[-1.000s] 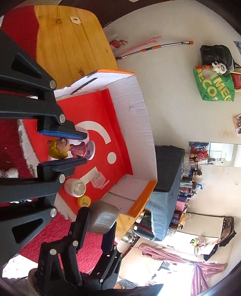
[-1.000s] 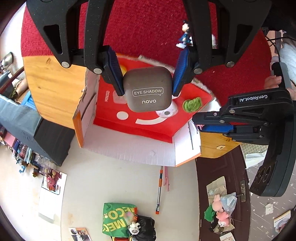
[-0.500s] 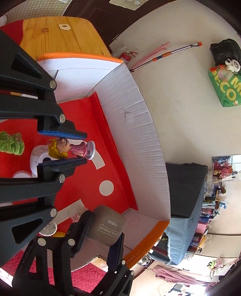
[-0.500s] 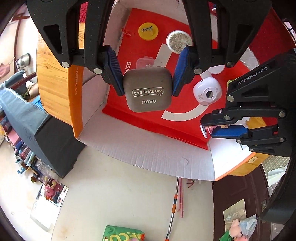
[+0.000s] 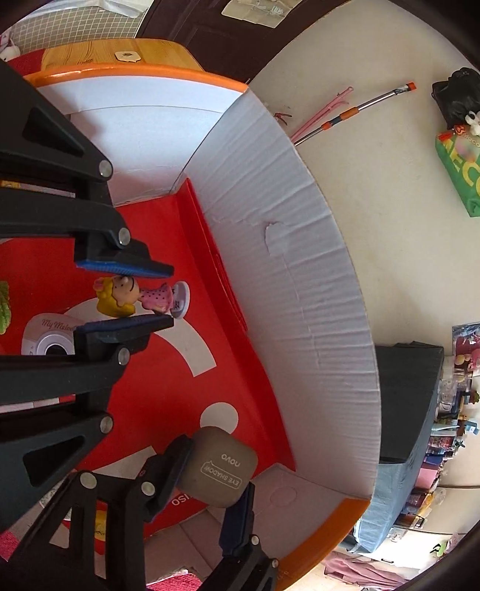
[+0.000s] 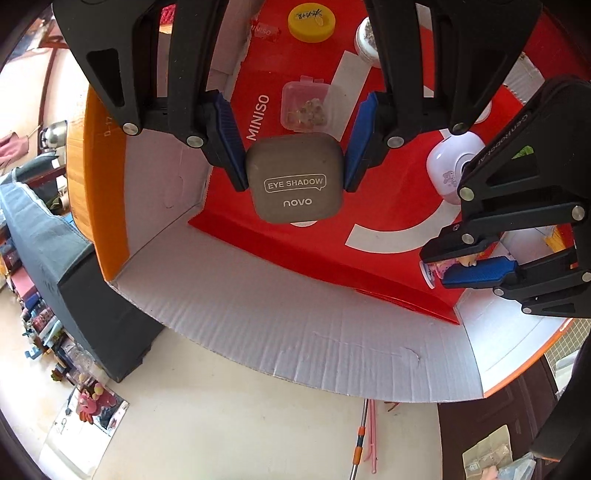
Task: Organize objects
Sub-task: 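Carry figurine and eye shadow case into the box and lower them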
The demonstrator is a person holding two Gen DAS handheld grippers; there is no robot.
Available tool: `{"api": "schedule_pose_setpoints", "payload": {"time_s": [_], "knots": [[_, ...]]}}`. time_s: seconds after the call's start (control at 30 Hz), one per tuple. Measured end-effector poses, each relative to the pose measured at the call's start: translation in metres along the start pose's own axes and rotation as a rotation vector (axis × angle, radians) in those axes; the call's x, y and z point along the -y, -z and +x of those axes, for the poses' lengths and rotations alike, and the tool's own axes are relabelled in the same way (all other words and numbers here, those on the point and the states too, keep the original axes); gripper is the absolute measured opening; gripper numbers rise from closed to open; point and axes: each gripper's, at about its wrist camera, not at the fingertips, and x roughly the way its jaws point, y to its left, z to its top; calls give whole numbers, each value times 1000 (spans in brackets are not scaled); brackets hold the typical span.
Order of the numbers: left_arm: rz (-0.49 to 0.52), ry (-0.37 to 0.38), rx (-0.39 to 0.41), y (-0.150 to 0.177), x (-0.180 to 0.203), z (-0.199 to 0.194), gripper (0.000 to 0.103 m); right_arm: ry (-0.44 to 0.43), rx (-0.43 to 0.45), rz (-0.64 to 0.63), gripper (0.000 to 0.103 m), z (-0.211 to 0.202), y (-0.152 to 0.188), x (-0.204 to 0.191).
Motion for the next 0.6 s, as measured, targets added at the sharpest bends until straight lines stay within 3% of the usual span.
{"api": "schedule_pose_setpoints", "payload": {"time_s": [0.6], "knots": [[-10, -4, -59, 6, -2, 20, 21, 25, -108, -2, 50, 30, 0, 5]]}}
